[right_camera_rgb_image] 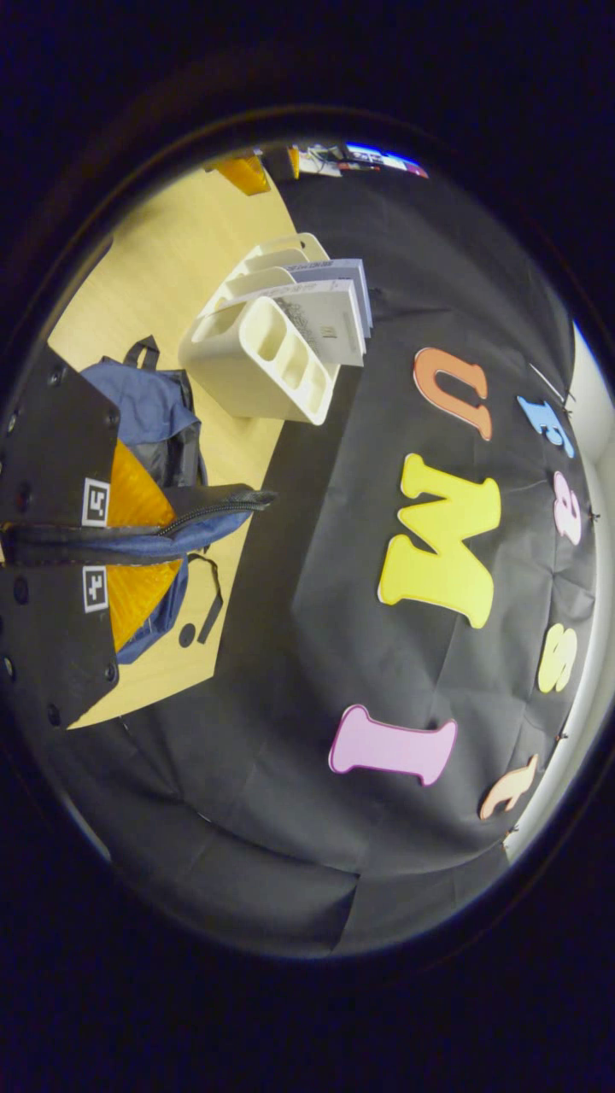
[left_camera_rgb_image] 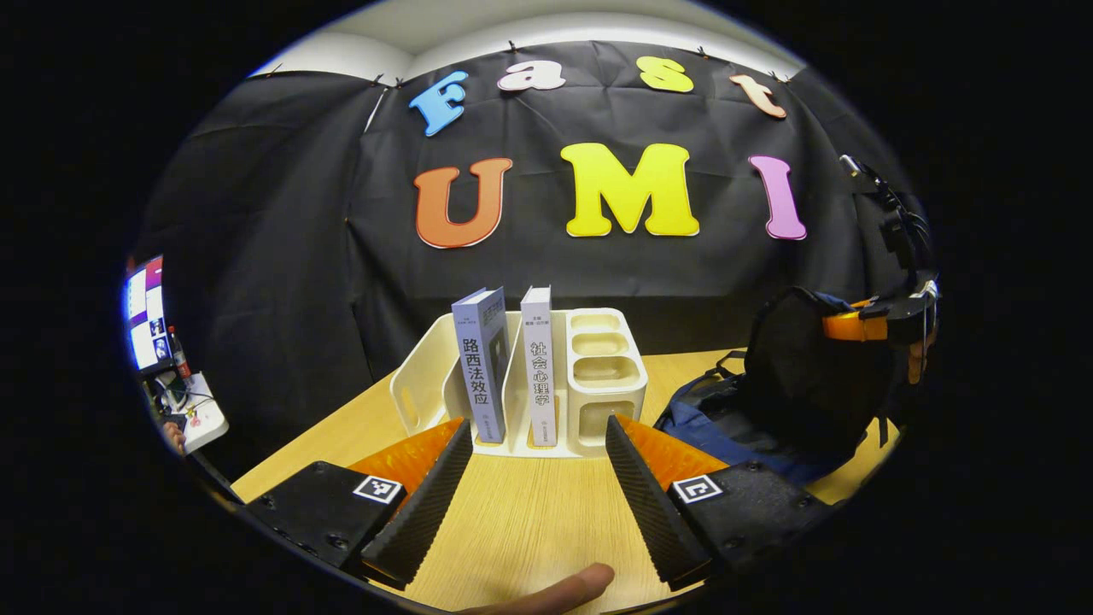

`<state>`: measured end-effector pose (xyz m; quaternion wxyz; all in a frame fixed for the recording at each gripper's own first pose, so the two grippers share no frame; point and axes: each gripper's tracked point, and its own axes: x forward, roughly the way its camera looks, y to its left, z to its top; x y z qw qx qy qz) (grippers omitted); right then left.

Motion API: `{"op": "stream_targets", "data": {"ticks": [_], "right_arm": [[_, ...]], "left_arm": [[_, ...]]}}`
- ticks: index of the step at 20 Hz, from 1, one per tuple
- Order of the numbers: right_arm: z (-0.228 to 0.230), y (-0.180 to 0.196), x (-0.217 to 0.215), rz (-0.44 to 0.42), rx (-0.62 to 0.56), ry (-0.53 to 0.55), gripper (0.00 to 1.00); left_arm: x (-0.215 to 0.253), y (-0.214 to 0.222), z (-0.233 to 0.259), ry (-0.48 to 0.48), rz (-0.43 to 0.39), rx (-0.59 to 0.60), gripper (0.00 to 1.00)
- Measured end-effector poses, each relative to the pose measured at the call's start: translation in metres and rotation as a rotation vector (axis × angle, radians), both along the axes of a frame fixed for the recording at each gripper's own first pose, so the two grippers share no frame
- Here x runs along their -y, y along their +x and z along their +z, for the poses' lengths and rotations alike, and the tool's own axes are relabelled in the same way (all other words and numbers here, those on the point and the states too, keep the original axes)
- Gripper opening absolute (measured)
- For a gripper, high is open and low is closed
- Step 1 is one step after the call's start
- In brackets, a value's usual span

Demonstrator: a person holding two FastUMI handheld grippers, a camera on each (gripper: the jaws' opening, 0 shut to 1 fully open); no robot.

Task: Open the schoolbag, grab two books from the bookshelf and put them into the schoolbag.

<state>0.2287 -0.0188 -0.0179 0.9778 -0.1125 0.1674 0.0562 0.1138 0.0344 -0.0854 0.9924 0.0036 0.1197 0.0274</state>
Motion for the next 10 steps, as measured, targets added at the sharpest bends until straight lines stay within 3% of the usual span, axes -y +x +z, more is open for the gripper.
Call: {"op": "stream_targets", "data": {"ticks": [7,10], "right_arm": [[0.024,0.011,0.031,-0.003,-0.004,0.071,0.0],[0.031,0.015,0.044,-0.003,-0.005,0.072,0.02]], "left_arm": [[0.0,0.069,0.036,0.024,-0.025,0.024,0.98],[0.008,0.096,0.046,-0.025,-0.047,0.027,0.98]]}}
